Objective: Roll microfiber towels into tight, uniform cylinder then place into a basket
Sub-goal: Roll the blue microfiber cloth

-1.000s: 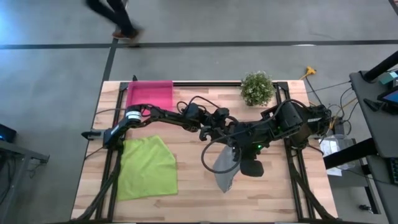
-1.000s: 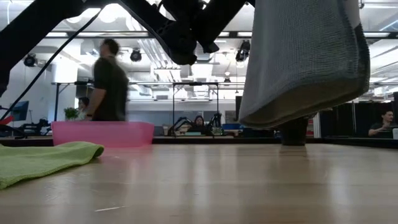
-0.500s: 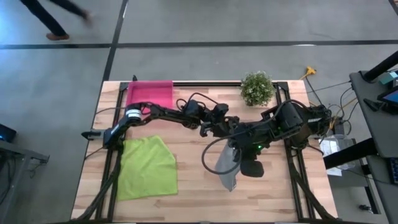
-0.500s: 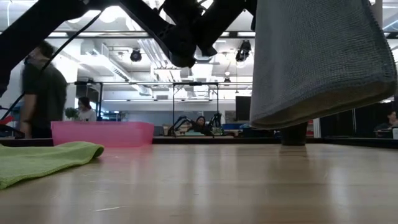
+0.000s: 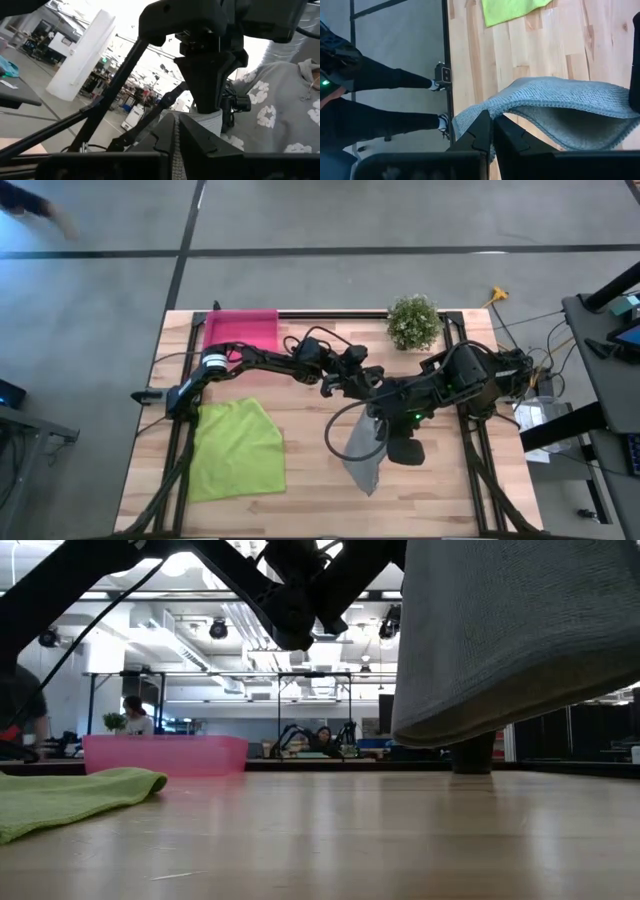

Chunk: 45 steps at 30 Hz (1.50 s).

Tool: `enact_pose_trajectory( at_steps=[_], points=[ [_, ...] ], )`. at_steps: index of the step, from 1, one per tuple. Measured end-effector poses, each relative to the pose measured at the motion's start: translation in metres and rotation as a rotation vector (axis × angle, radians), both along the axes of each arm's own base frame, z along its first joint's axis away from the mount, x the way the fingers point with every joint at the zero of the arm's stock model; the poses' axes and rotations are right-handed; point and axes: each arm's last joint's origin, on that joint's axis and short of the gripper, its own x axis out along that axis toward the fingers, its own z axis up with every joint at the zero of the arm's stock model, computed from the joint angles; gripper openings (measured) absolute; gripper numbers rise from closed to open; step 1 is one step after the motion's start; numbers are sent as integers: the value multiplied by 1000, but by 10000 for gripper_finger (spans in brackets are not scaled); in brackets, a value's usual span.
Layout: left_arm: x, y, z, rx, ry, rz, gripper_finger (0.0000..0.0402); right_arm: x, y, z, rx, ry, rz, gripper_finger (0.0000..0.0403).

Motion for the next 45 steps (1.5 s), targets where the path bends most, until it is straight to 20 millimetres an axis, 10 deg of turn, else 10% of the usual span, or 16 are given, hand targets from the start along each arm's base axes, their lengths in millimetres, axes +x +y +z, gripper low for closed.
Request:
enact_pose_trajectory(
  at_steps=[17, 32, 45],
  points=[
    [-5, 30, 0, 19, 55, 10, 1, 0, -1, 0, 48, 43, -129, 8],
    [-32, 33, 44, 119, 48, -111, 1, -11, 7, 4, 106, 66, -239, 8],
    [-67, 27, 79, 139, 54, -149, 1, -44, -2, -32, -6, 200, -455, 8]
  ],
)
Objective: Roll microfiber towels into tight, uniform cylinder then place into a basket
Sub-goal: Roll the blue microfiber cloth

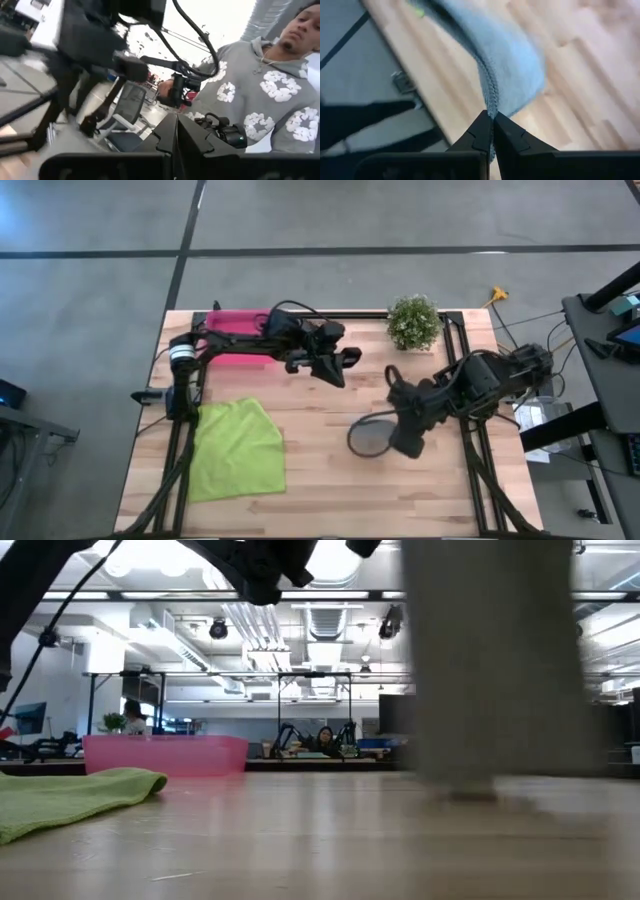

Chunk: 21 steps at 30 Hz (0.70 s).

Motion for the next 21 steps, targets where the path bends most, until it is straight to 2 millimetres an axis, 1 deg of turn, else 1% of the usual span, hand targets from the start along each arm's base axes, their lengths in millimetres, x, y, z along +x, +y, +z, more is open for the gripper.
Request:
enact_pose_trajectory(
  at_steps=[3, 7, 9, 12, 14, 17, 21],
  points=[
    [-4, -1, -11, -17, 58, 1, 1, -11, -6, -3, -26, 3, -32, 8],
    [-8, -6, -25, -71, 100, 30, 0, -21, -11, -3, -32, -3, -24, 8],
    [-8, -7, -28, -93, 80, 66, 0, -23, -12, -2, -36, -10, -6, 8],
    [-8, -7, -29, -91, -4, 139, 0, -26, -13, 0, -45, -23, 29, 8],
    [-4, -5, -30, -83, -33, 207, 6, -27, -13, 0, -52, -26, 61, 8],
    [5, -3, -36, -22, -37, 301, 32, -25, -11, 1, -47, -28, 121, 8],
    [14, -3, -40, 69, -43, 383, 96, -23, -10, 1, -37, -24, 152, 8]
  ],
)
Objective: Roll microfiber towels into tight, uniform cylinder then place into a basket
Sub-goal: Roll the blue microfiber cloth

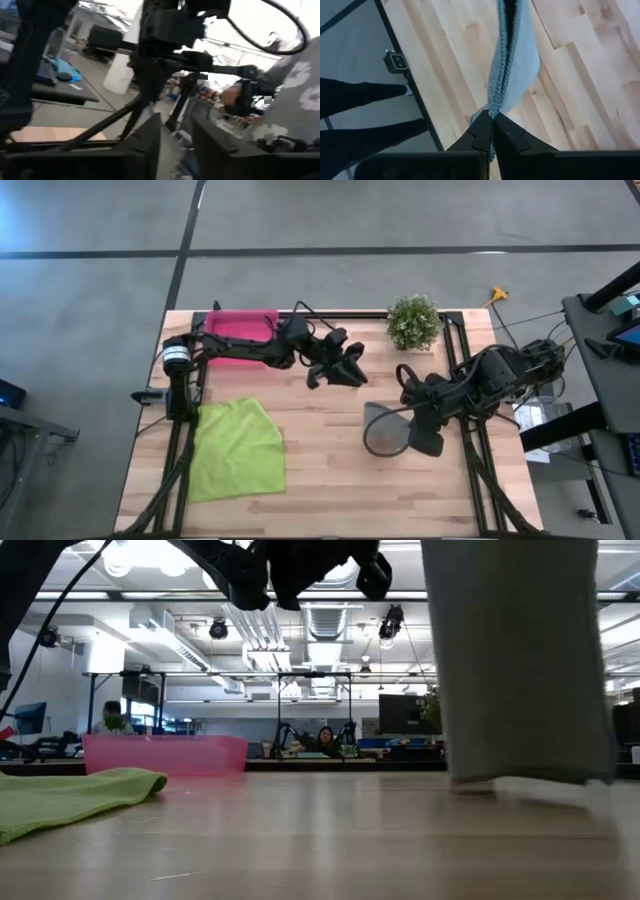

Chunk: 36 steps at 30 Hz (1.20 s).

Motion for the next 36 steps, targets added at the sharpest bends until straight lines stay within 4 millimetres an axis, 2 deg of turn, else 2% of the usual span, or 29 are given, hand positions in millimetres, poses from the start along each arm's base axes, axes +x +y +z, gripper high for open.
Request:
enact_pose_trajectory(
  at_steps=[7, 11, 15, 18, 23, 30, 36],
  points=[
    [3, -11, 3, -29, -57, 20, 238, 0, 0, 0, 5, 1, -8, 8],
    [3, -29, 6, -6, -87, -15, 278, 0, 0, 0, 10, 2, -16, 8],
    [10, -55, -4, 95, -81, -1, 283, 0, 0, 1, 10, 1, -16, 8],
    [15, -65, -15, 186, -61, 72, 283, 0, 0, 0, 10, 2, -16, 8],
    [16, -59, -10, 172, -112, 190, 283, 0, 0, 1, 11, 1, -16, 8],
    [16, -53, -8, 199, -145, 202, 283, 0, 0, 1, 11, -3, -12, 8],
    [24, -57, -30, 221, -56, 168, 283, 0, 0, 1, 7, -9, 3, 8]
  ],
)
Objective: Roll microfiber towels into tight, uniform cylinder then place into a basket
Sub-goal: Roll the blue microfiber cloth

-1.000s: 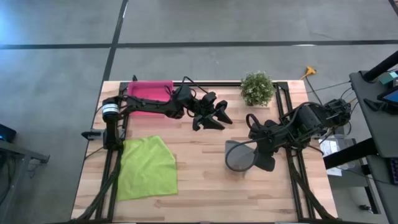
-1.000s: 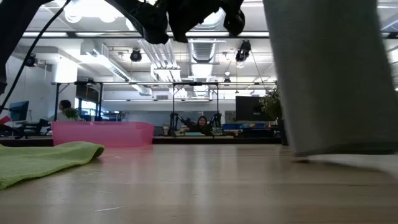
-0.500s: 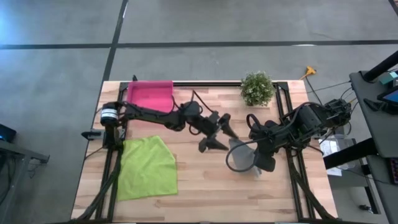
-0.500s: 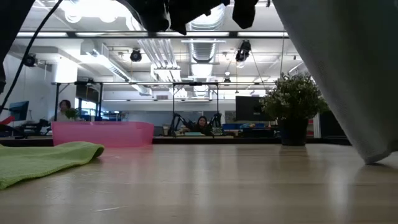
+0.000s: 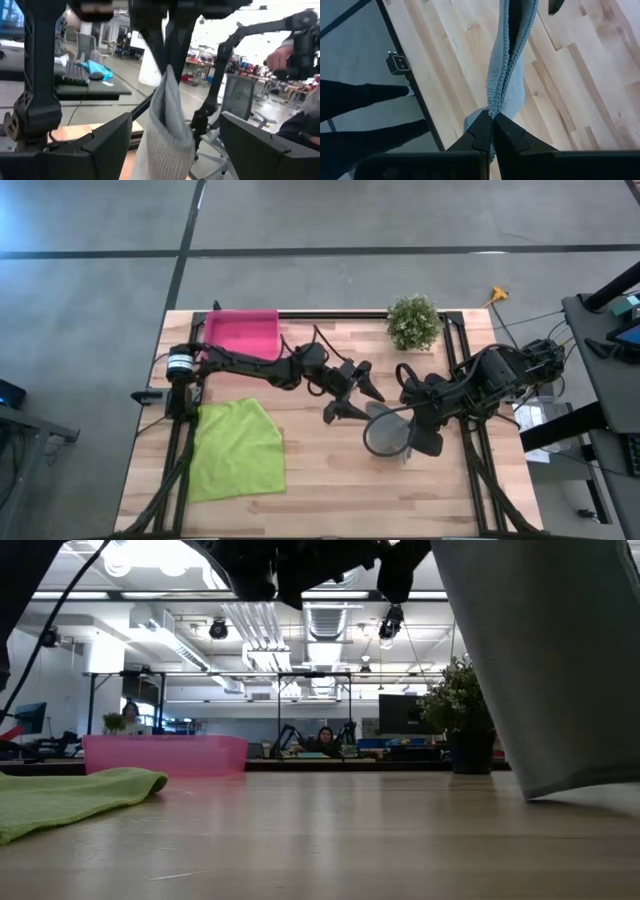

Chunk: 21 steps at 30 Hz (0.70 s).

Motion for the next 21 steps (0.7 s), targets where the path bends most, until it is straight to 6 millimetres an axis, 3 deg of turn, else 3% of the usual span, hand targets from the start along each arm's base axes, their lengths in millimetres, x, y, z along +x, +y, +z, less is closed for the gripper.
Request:
enact_pose_trajectory(
  at_steps=[14, 21],
  points=[
    [2, 6, -7, -7, 59, 43, 281, 0, 0, 0, -3, -1, 6, 8],
    [2, 8, -7, -7, 64, 43, 233, -1, 0, 0, -10, 5, 16, 8]
  ],
)
